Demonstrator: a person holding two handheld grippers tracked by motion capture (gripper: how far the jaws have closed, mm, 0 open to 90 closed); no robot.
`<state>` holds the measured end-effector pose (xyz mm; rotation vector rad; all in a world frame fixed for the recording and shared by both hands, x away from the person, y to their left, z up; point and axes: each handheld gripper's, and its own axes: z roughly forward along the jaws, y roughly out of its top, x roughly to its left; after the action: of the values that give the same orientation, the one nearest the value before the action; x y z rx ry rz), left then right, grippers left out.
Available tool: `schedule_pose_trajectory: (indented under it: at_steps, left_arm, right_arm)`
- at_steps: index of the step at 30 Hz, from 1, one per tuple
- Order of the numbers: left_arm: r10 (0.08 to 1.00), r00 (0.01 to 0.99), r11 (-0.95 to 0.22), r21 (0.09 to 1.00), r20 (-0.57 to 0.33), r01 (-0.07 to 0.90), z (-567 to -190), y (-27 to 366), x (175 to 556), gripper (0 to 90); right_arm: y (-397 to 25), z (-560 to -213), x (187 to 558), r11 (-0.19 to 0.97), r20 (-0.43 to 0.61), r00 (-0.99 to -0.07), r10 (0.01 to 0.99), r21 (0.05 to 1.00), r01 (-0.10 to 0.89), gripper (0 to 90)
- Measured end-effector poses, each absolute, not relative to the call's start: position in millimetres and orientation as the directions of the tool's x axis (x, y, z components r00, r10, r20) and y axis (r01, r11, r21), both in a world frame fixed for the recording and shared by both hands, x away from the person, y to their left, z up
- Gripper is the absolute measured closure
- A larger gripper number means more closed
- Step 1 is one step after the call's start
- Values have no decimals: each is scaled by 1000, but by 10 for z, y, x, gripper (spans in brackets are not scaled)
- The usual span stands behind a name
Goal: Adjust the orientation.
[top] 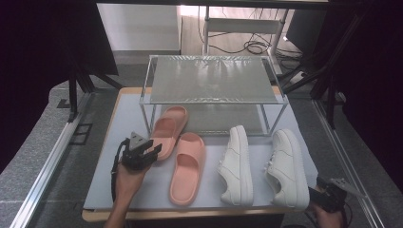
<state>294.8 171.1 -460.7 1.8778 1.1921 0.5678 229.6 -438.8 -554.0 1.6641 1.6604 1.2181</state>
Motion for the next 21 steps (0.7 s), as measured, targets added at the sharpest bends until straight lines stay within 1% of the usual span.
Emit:
schedule_pose_trajectory:
  at_steps: [1,2,3,4,6,7,8,10,13,18,21]
  left_arm:
    - [891,451,-207,827,-62,523,-4622,1740,2906,640]
    - [892,448,-204,827,-64,524,-4641,1764,2865,640]
    - [894,443,-203,824,-64,529,-4659,1789,2823,665]
    - [894,443,-203,821,-67,534,-4683,1818,2786,738]
    - [899,434,-202,813,-67,545,-4736,1861,2719,806]
    - [899,433,-204,810,-67,550,-4767,1876,2693,835]
    - [899,432,-204,808,-68,553,-4797,1888,2669,835]
    - [898,432,-194,803,-87,564,-4860,1898,2636,891]
    - [898,433,-210,793,-74,571,-4948,1859,2617,897]
    - [898,436,-226,779,-67,585,-5006,1783,2659,897]
    - [896,442,-249,769,-48,588,-5021,1710,2708,897]
  right_arm:
    - [-4388,-5540,2295,-141,247,-137,959,840,523,126]
    - [-4388,-5540,2295,-141,247,-137,959,840,523,126]
    - [-4388,-5539,2296,-141,247,-138,959,841,523,125]
    - [-4388,-5540,2295,-141,247,-137,959,841,523,126]
    - [-4386,-5539,2296,-144,249,-137,959,841,522,126]
    - [-4386,-5539,2296,-144,249,-137,959,840,523,126]
    - [-4386,-5539,2296,-144,249,-137,959,840,523,126]
    - [-4386,-5539,2296,-143,249,-137,959,840,523,125]
    - [-4385,-5538,2295,-145,250,-136,959,840,523,125]
    - [-4386,-5540,2296,-144,249,-137,959,841,522,125]
    - [-4387,-5540,2296,-143,249,-137,959,841,522,125]
